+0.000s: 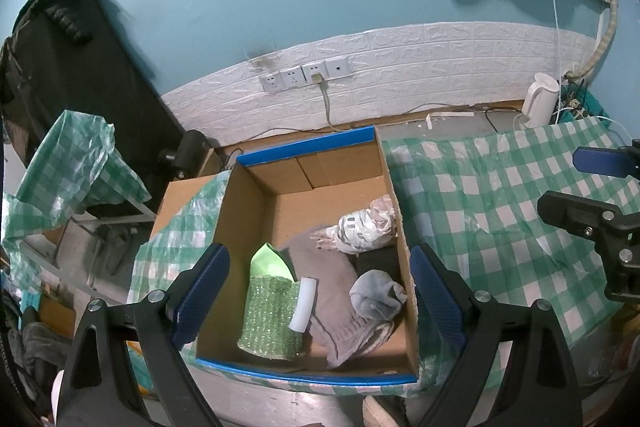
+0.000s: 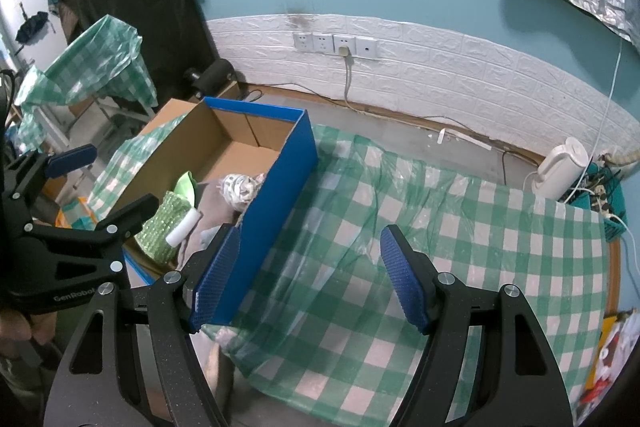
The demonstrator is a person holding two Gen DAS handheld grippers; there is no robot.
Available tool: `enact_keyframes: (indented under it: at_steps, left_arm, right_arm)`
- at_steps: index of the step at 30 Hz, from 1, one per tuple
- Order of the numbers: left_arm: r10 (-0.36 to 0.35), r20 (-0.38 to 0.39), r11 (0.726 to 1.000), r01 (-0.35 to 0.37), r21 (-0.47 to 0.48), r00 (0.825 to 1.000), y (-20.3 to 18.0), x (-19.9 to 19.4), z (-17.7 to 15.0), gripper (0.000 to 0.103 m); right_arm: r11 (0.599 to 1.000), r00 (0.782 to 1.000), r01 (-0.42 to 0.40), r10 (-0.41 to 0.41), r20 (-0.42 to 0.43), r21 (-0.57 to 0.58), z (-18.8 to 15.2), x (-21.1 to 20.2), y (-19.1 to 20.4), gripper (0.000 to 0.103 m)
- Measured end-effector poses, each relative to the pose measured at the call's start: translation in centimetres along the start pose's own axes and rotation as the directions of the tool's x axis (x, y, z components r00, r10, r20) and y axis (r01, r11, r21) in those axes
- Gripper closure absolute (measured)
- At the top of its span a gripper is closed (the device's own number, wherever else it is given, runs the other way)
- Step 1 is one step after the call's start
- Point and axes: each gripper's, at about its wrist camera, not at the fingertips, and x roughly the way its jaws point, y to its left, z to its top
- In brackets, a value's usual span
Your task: Organize soft objects
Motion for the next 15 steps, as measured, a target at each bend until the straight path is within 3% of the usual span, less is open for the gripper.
enact_keyframes:
  at_steps: [15]
  left_arm:
    - [-0.004, -0.002, 1.0, 0.004, 0.003, 1.0, -0.04, 0.01, 0.0, 0.01]
  right_arm:
    - [1.0, 1.0, 0.0, 0.0, -0.008, -0.004, -0.28, 0.22, 0.21, 0.03]
